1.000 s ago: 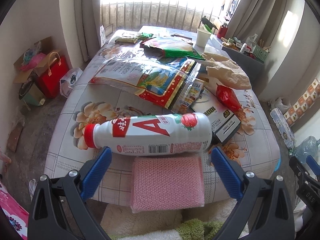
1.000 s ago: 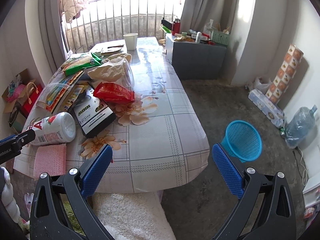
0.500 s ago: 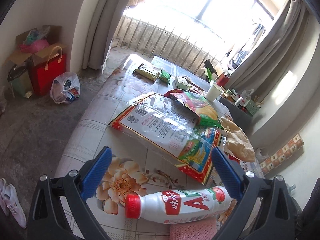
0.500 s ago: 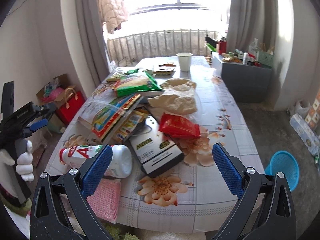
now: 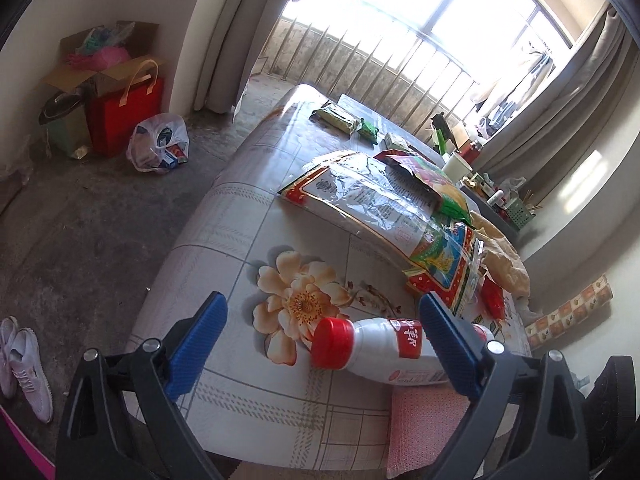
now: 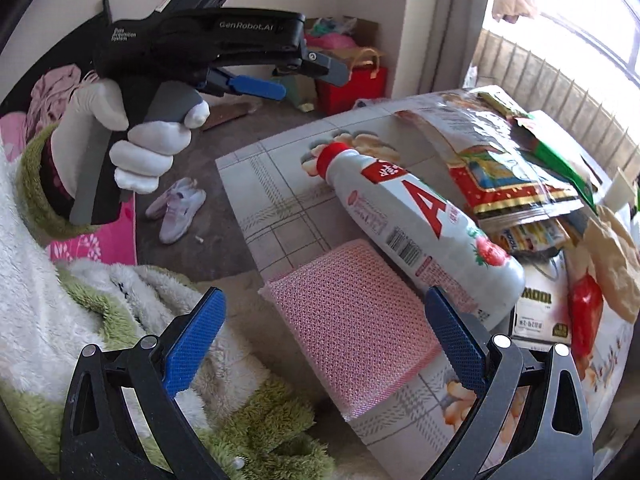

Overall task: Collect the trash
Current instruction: 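Grasp the pink mesh sponge with the right gripper while the left gripper grasps the white AD bottle, then carry the pink sponge to the blue wastebasket and open the right gripper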

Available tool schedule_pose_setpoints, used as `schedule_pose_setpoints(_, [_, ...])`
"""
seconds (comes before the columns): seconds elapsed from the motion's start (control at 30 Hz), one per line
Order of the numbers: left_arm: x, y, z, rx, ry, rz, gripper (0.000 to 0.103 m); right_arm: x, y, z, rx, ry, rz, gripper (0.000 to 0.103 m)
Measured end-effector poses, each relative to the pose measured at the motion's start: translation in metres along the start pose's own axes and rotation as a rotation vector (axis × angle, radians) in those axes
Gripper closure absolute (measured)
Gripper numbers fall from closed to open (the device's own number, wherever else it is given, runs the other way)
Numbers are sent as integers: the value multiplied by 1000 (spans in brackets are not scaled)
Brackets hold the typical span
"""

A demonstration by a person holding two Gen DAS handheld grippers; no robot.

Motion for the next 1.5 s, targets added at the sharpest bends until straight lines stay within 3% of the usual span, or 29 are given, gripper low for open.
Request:
schedule_pose_setpoints(0.1, [-7, 7, -7, -5, 23, -3, 9, -4, -17, -1, 35, 82, -56, 8])
schedule_pose_setpoints(0.23, [-14, 18, -5, -23, -7, 5, 11, -11, -30, -1, -10, 170, -117, 8])
schedule_pose_setpoints(0.5, [-10, 8, 29, -148, -181, -44, 13, -23, -39, 12, -27, 36, -134, 11])
schedule_pose_setpoints(0.6, [-9, -8, 51, -198, -295, -96, 14, -26, -39, 15, -51, -22, -131, 17])
schedule_pose_setpoints(0.73, [-18, -27, 88, -262, -519, -179, 14, -32, -33, 23, -67, -131, -126, 18])
schedule_pose_setpoints(0.9, [-40, -57, 121, -248, -793, -282, 14, -47, -24, 29, -129, -231, -142, 19])
schedule_pose_setpoints(1.07, [-64, -84, 131, -213, -966, -378, 14, -63, -11, 35, -183, -313, -175, 19])
schedule_pose_setpoints(1.2, [-78, -100, 131, -183, -1054, -425, 15, -78, 0, 40, -214, -368, -204, 20])
schedule_pose_setpoints(1.33, [-86, -104, 132, -133, -1130, -419, 24, -89, 8, 46, -233, -415, -213, 21])
schedule_pose_setpoints(1.5, [-91, -103, 136, -94, -1137, -438, 26, -98, 18, 51, -244, -465, -196, 22])
Point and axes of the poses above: each gripper's, at about its wrist camera, not at the fingertips, and y roughly against the way its jaws point, z to its right, x to its top, the point moved 4 cm from there along -y, roughly the way its jaws point, and after that the axes turned 8 degrees about y, right-handed, at the moved point
